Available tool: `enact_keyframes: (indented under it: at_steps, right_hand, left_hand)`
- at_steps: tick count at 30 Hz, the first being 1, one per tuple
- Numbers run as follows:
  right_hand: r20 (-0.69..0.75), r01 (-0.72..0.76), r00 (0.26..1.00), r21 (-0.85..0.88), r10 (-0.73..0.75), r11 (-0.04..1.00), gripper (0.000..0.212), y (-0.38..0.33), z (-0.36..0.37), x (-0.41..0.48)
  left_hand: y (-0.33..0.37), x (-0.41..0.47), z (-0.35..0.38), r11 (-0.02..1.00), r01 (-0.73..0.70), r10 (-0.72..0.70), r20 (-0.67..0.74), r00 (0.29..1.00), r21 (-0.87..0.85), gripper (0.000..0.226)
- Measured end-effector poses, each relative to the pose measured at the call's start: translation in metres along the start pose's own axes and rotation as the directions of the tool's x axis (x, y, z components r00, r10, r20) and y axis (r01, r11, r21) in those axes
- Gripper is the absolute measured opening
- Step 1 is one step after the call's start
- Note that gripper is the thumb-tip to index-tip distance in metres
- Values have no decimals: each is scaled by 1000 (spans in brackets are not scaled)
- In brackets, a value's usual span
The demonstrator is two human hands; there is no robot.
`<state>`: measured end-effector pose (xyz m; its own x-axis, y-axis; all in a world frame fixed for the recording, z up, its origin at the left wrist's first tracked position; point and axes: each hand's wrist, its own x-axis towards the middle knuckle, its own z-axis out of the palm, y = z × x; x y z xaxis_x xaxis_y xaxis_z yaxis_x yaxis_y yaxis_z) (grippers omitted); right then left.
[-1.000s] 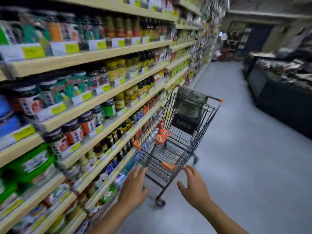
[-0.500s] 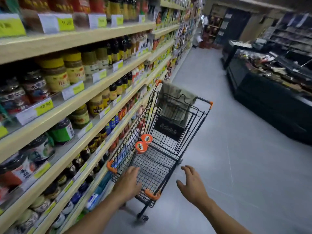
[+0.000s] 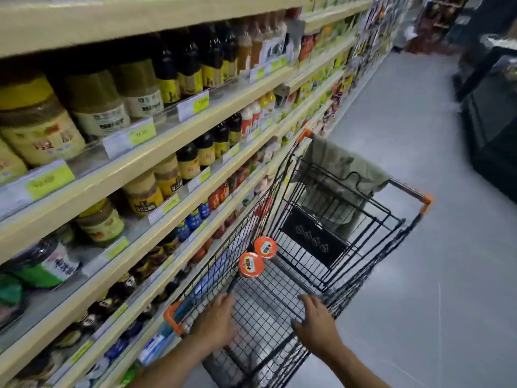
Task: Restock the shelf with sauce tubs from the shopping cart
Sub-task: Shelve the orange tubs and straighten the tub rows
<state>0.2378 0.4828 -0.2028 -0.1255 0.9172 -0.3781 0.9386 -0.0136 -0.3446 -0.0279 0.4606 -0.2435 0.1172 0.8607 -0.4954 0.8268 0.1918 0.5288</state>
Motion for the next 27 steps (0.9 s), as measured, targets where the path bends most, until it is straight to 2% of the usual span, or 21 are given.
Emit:
enact_keyframes:
  at_steps: [4, 7, 10, 15, 20, 22, 24, 27]
  right_hand:
    - [148, 31, 989, -39, -25, 999, 68, 25, -10, 84]
    - [251, 26, 968, -48, -13, 998, 69, 43, -11, 144]
    - [329, 29, 944, -58, -9, 998, 70, 56, -6, 198]
    - [438, -35, 899, 31, 18, 999, 71, 62, 14, 278]
    - [436, -60, 900, 109, 6, 992, 79, 71, 49, 346]
    - [446, -110, 894, 117, 47, 987, 79, 76, 68, 368]
    - [451, -186, 884, 95, 124, 978, 74, 81, 85, 386]
    - [439, -262, 881, 140, 177, 955, 61, 94, 112, 407]
  left_hand:
    - [1, 58, 5, 987, 152, -150, 32, 988, -58, 81]
    - [6, 94, 11, 958, 278, -274, 72, 959, -62, 74]
    - [5, 133, 18, 923, 355, -343, 101, 934, -150, 75]
    - [-11, 198, 41, 838, 496, -465, 176, 868, -229, 81]
    - [-23, 257, 65, 774, 559, -524, 194, 829, -299, 83]
    - [-35, 275, 77, 745, 584, -547, 204, 812, -324, 80]
    - [-48, 289, 92, 758, 591, -570, 159, 806, -277, 77]
    - [-64, 304, 110, 793, 578, -577, 66, 814, -192, 90]
